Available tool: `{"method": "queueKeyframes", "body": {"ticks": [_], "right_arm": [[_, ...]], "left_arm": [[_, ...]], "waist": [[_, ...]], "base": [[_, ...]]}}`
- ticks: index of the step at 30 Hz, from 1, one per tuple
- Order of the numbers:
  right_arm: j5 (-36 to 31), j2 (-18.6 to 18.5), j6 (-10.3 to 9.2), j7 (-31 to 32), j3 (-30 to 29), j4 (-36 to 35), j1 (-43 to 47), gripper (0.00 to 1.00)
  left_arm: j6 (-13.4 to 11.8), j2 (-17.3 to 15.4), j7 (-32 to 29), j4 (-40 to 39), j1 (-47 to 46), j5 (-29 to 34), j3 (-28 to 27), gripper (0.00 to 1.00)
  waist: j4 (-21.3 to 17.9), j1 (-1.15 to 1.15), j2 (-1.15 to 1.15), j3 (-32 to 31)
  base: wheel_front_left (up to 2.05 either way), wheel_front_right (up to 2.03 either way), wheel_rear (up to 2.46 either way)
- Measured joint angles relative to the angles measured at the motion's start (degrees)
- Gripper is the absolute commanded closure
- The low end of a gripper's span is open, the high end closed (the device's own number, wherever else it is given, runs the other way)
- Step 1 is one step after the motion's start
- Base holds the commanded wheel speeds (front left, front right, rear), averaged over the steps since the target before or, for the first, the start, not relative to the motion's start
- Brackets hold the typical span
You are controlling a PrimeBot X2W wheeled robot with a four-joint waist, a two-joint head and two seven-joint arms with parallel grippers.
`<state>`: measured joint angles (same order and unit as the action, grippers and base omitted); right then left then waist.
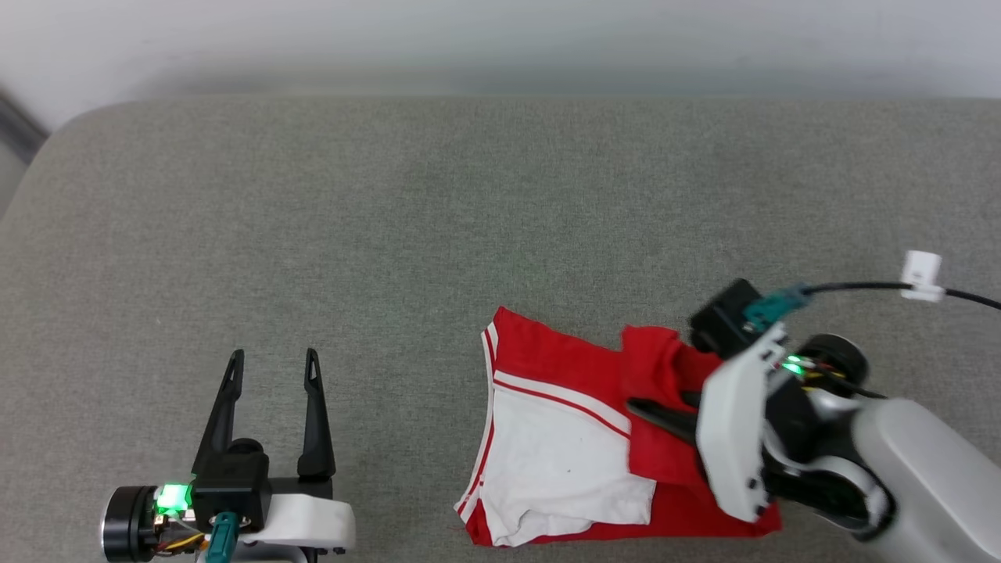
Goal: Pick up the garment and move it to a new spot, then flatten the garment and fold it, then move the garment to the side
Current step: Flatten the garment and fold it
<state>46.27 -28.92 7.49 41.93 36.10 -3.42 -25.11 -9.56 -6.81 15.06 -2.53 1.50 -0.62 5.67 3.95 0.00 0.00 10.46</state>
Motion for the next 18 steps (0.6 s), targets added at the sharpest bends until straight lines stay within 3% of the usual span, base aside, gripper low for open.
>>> {"method": "queueKeyframes", "body": {"ticks": [7, 13, 18], "right_arm": [[-2.0, 7.7, 0.01, -1.8, 9.3, 12.2, -9.9, 1.00], [-3.8, 10.2, 0.01, -5.3, 16.0, 22.7, -12.4, 1.00], [-3.8, 10.8, 0.07, -10.3, 19.2, 26.3, -13.7, 1.00]], "left_arm": [[0.6, 0.5, 0.0, 0.2, -2.0, 0.1, 0.8, 0.00], [0.9, 0.9, 0.0, 0.5, -3.2, 0.0, 0.8, 0.00], [1.0, 1.1, 0.0, 0.7, -3.7, 0.0, 0.5, 0.00]], "waist": [[0.2, 0.00, 0.00, 2.7], [0.8, 0.00, 0.00, 4.4], [0.7, 0.00, 0.00, 4.7]], "base": [[0.00, 0.00, 0.00], [0.00, 0.00, 0.00], [0.00, 0.00, 0.00]]}}
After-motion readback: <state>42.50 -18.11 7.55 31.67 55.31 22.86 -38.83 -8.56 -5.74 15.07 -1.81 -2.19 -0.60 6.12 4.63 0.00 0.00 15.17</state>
